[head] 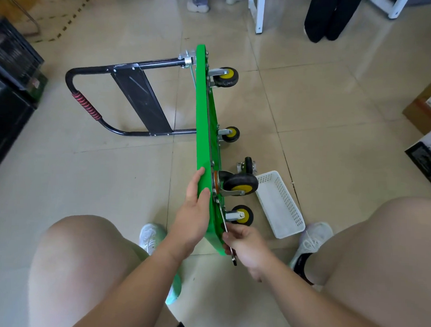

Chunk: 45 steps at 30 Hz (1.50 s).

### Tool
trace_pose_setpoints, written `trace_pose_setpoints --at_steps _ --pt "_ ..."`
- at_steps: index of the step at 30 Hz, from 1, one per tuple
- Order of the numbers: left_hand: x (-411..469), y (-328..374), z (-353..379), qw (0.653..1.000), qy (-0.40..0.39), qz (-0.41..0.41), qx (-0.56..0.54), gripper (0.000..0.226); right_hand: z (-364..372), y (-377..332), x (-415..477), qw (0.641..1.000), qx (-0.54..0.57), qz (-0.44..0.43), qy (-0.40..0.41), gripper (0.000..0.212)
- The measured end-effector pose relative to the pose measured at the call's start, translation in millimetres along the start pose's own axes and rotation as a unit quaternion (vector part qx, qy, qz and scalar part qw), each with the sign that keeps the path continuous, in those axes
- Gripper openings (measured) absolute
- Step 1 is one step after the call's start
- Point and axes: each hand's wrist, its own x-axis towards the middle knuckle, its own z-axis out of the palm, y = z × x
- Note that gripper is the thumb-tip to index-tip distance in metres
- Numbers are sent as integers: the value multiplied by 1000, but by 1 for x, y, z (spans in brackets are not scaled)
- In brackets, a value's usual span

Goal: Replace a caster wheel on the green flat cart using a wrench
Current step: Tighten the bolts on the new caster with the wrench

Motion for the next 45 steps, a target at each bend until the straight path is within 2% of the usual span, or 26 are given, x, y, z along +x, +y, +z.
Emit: trace_pose_setpoints --at_steps 3,11,18,29,34,37,41,45 --pt "-3 -2 4 998 25 39 46 48 4 -3 -2 999 26 11 20 27" --pt "0 -6 1 994 2 74 82 50 10 -14 1 997 39 49 51 20" --pt "5 -12 0 995 -13 71 76 50 11 -23 -1 993 66 85 44 13" --pt "5 -12 2 996 -5 63 56 49 0 -22 0 997 26 73 15 15" --pt "5 -12 4 997 -3 63 43 49 1 -21 0 997 38 63 12 8" --pt "5 -13 4 997 -1 60 37 49 1 -20 0 997 37 62 13 10" --pt "3 -10 4 998 -1 60 31 49 -3 -10 4 998 -31 56 22 16" --pt "5 -11 5 998 9 51 30 49 -2 -1 6 998 -3 56 21 20"
